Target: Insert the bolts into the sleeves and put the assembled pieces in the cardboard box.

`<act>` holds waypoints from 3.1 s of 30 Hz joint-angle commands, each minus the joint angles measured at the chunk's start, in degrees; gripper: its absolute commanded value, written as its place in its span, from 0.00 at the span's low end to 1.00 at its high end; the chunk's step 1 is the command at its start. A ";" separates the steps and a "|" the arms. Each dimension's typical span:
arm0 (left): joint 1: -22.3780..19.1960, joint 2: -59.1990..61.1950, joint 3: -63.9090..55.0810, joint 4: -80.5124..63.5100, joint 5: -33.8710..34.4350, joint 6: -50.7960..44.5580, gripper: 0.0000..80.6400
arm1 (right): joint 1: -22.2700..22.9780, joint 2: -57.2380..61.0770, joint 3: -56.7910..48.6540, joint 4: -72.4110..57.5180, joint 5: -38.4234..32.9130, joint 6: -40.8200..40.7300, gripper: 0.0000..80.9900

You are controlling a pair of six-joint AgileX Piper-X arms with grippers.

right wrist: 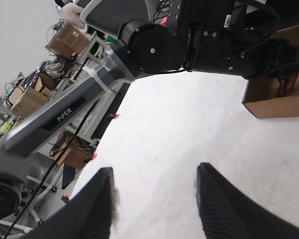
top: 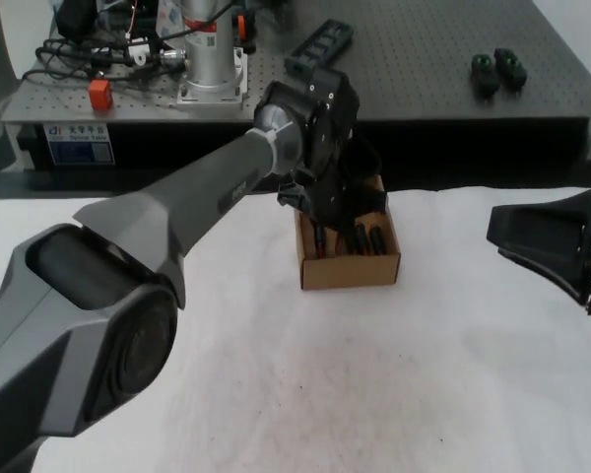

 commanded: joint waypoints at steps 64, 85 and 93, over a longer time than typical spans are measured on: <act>0.18 -124.29 120.83 -19.09 -14.98 -1.42 0.01 | -0.14 -20.89 29.49 2.77 23.48 -8.59 0.03; 0.18 -124.41 123.96 -19.08 -5.52 -6.16 0.01 | -0.14 -20.89 31.18 4.02 23.48 -8.36 0.03; 0.18 -124.41 123.96 -19.08 -4.53 -6.16 0.01 | -0.14 -20.89 31.18 4.02 23.48 -8.36 0.03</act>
